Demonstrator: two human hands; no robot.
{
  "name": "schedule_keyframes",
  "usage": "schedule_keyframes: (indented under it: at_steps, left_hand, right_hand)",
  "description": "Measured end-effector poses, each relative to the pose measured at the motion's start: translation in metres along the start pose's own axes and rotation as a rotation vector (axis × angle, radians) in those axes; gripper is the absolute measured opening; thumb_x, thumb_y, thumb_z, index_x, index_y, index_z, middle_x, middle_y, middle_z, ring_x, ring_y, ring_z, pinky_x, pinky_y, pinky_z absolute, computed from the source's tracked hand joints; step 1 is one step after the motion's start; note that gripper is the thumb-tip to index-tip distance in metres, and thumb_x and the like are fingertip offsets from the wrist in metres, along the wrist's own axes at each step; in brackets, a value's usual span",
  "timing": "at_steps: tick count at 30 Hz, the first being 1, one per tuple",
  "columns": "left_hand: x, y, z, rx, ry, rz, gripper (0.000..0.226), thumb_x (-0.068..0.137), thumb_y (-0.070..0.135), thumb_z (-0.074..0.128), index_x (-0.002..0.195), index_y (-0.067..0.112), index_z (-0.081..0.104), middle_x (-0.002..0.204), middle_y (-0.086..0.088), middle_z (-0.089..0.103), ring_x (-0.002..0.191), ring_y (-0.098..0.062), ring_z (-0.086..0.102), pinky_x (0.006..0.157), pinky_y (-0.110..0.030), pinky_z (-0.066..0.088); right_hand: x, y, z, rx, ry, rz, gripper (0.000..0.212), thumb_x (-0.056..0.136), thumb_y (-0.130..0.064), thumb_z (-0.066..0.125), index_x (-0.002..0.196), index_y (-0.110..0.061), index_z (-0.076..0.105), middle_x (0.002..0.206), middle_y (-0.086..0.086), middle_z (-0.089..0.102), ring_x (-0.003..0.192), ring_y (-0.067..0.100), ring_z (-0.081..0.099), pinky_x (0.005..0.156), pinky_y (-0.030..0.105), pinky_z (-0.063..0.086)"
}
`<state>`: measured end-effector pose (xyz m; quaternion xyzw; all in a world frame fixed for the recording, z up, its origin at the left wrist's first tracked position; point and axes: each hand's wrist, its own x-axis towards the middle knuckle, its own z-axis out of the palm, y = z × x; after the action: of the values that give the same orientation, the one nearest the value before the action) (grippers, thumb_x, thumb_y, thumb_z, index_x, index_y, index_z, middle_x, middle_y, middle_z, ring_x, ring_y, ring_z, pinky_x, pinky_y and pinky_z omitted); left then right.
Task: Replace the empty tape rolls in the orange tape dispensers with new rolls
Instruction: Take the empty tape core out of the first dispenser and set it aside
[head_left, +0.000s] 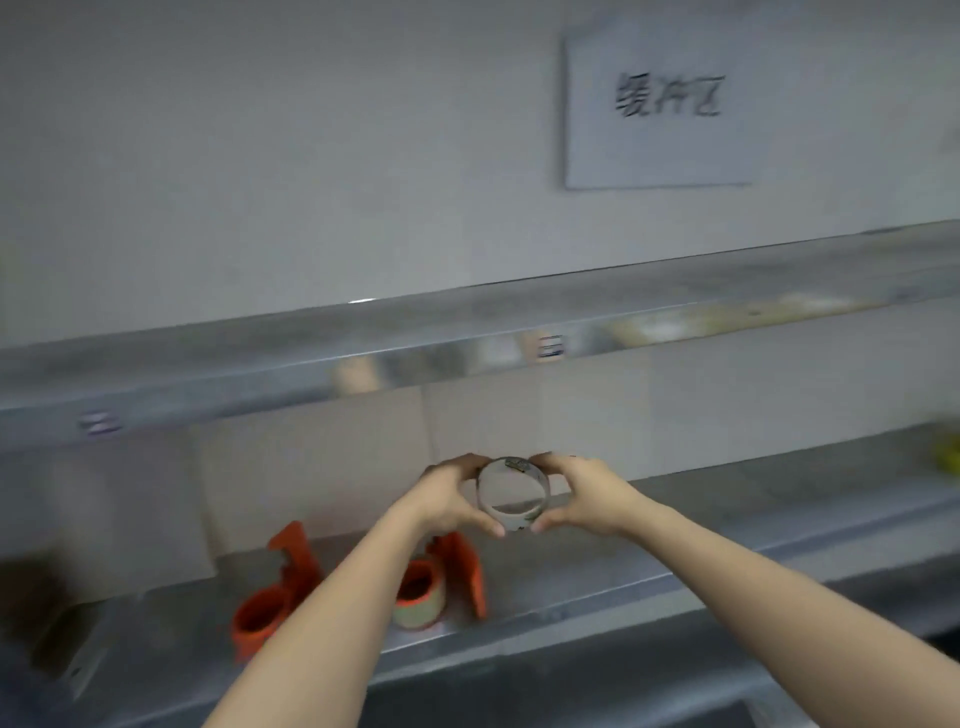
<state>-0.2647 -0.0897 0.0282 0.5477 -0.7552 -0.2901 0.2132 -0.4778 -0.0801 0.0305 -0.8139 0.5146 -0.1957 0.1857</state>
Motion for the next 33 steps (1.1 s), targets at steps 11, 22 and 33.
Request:
schedule_keyframes:
  at_steps: [11,22,33]
  left_hand:
    - [0.144,0.204,0.190,-0.180,-0.201,0.131,0.085,0.058,0.001,0.090,0.133,0.009,0.050,0.131,0.000,0.057,0.125,-0.010,0.049,0.097,-0.012,0.034]
    - [0.282,0.277,0.292,-0.041,-0.260,0.159,0.079,0.056,0.021,0.091,0.125,0.026,0.054,0.129,0.009,0.059,0.124,-0.007,0.049,0.100,-0.022,0.039]
    - [0.339,0.311,0.337,0.110,-0.197,0.018,0.072,0.055,0.028,0.090,0.119,0.025,0.058,0.120,0.003,0.057,0.115,-0.017,0.054,0.099,-0.038,0.047]
  right_hand:
    - [-0.126,0.231,-0.161,0.029,0.089,0.231,0.082,0.064,-0.034,0.084,0.135,-0.019,0.045,0.133,-0.004,0.056,0.125,0.009,0.048,0.101,0.021,0.036]
    - [-0.113,0.403,-0.218,-0.010,0.074,0.358,0.084,0.065,-0.047,0.080,0.136,-0.022,0.043,0.134,-0.003,0.056,0.127,0.016,0.049,0.104,0.031,0.039]
    - [-0.070,0.492,-0.245,-0.057,-0.089,0.259,0.080,0.064,-0.045,0.080,0.132,-0.022,0.045,0.132,-0.001,0.058,0.122,0.018,0.053,0.102,0.037,0.043]
